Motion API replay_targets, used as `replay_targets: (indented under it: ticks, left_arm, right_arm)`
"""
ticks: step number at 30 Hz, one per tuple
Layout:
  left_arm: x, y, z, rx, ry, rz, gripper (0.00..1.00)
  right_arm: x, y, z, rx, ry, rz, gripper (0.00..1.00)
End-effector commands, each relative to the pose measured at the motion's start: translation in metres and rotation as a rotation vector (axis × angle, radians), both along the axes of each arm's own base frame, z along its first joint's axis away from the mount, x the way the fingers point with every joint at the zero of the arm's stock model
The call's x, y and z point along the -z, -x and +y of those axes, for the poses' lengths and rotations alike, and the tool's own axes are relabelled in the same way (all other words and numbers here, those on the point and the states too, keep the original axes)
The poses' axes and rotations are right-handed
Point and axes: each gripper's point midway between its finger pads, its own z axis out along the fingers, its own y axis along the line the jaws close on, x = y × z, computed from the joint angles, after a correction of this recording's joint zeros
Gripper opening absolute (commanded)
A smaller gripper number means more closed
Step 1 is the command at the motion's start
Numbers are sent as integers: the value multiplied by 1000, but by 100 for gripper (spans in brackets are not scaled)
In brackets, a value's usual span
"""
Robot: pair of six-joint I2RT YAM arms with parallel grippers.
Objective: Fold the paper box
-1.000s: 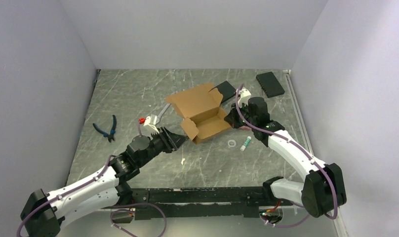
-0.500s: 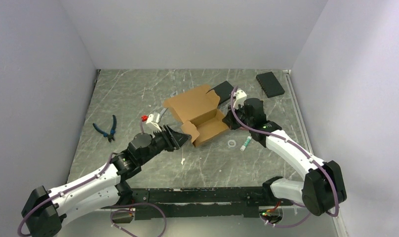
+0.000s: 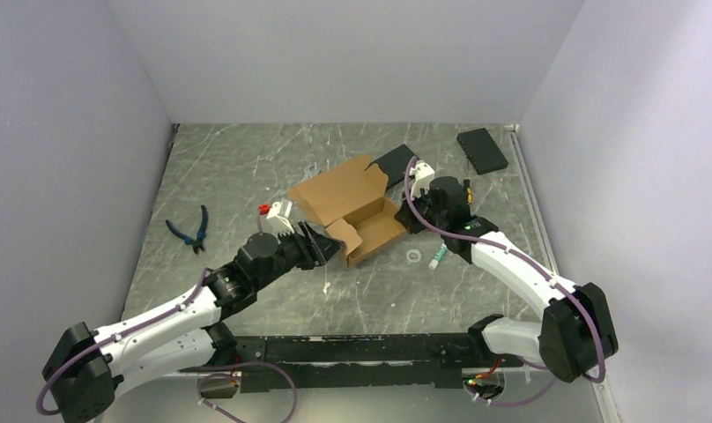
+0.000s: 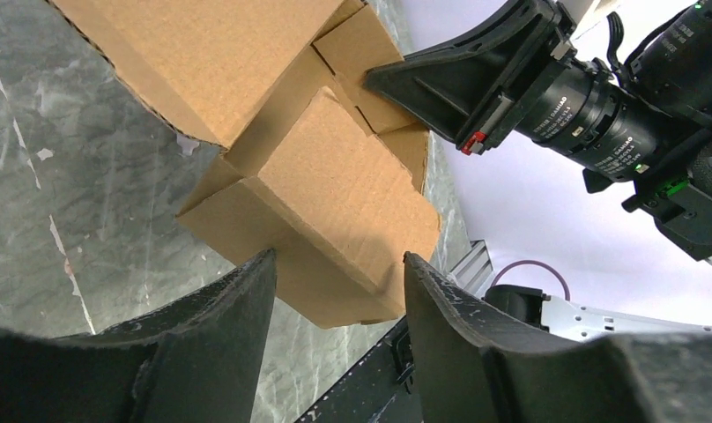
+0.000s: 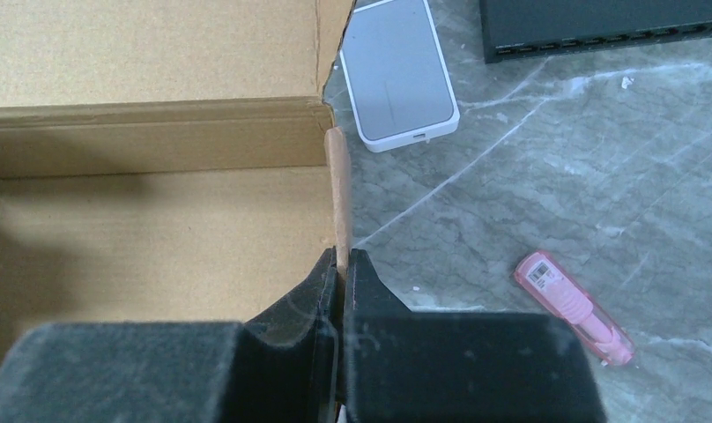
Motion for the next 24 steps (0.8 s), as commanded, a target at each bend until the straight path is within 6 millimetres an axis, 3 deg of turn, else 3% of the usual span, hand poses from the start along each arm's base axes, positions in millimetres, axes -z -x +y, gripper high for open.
replay_targets:
  ticks: [1,15,24]
  left_arm:
    - [-20,-5,-5,-1,9,-2,62]
    - [28,-2,-13,5,-183,282,64]
    - [39,1,-16,30,-238,331,59]
  right_arm:
    - [-15,-8,4,-3,8,-86,0]
    - [-16,-8,7,-9,52,-121,0]
    - [-17,-7,9,-13,66,-136,0]
